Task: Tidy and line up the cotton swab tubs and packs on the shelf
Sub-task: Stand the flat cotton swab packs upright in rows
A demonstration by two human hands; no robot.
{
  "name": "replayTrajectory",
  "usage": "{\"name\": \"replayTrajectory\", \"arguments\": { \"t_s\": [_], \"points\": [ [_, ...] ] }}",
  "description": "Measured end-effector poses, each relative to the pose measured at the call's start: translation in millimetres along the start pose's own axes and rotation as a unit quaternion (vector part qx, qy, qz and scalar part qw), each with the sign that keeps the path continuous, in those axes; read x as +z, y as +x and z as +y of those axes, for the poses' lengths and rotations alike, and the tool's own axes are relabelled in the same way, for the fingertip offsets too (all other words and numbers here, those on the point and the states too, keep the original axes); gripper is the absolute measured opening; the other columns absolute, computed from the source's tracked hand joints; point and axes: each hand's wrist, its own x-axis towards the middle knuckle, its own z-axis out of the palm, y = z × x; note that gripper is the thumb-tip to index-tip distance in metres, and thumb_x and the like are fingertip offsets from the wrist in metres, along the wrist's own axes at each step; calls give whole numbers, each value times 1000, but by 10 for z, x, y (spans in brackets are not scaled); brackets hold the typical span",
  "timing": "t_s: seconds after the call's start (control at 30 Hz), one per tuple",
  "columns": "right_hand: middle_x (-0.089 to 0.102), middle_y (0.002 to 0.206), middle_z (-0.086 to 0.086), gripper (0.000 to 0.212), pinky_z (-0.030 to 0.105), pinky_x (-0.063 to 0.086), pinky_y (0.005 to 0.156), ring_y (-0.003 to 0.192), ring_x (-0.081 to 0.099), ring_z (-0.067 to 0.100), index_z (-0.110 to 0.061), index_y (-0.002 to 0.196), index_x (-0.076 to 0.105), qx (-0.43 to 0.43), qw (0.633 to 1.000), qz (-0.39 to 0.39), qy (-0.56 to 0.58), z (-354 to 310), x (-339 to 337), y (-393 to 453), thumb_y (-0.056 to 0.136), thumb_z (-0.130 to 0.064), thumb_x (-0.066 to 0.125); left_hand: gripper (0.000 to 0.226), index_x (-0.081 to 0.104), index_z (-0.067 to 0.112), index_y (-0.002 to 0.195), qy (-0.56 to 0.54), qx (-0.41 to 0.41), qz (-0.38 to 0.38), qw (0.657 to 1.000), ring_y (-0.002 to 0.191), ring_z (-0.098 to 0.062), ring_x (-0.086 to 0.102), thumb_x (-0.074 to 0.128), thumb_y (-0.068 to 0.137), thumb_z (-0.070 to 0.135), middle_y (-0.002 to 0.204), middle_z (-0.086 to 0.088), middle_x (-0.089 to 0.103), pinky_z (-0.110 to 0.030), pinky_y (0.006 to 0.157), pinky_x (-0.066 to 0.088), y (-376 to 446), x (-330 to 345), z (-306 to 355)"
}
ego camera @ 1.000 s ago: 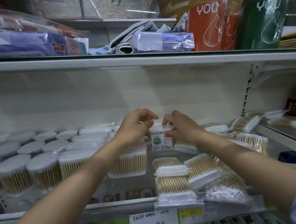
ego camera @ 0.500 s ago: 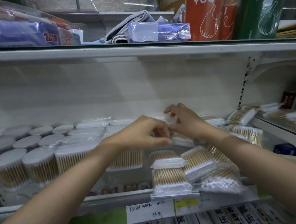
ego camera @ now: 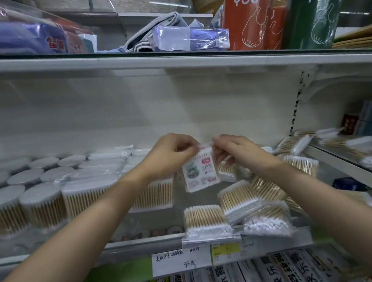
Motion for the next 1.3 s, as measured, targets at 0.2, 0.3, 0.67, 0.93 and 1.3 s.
{"name": "replayTrajectory", "arguments": {
  "t_s": [0.2,0.3,0.67,0.93,1.3],
  "points": [
    [66,73,1,5,18,47,58,62,58,9,-10,83,60,12,996,-26,87,23,79,-20,87,-12,63,15,64,0,99,-214,-69,20,974,63,-7,62,52,93,6,78,-10,65,-18,59,49,-31,8,7],
    [65,72,0,7,18,46,57,62,58,9,-10,81,60,11,995,-27,94,18,90,-14,88,-9,60,14,62,-1,99,-237,-83,25,968,59,-7,61,51,94,8,76,-9,63,-19,55,48,-49,2,-2],
    [63,72,3,12,18,47,54,61,58,10,-9,78,53,19,992,-1,123,-68,123,-35,89,-6,57,13,63,14,89,-208,-72,45,974,78,-17,62,51,94,12,83,-4,65,-34,74,50,-46,-71,-22],
    [59,71,6,18,25,47,53,63,57,16,-11,76,49,-14,991,61,118,-116,146,12,91,-14,59,29,57,13,93,-137,-68,46,987,83,-14,66,68,81,37,88,-2,64,-32,74,58,-82,-39,93],
    [51,61,-6,7,20,39,49,53,46,6,-13,83,65,-65,993,78,66,-135,84,-29,86,-6,64,20,64,0,95,-329,-136,39,934,66,-16,61,53,94,17,75,-5,68,-24,65,49,-100,-136,14]
  ]
}}
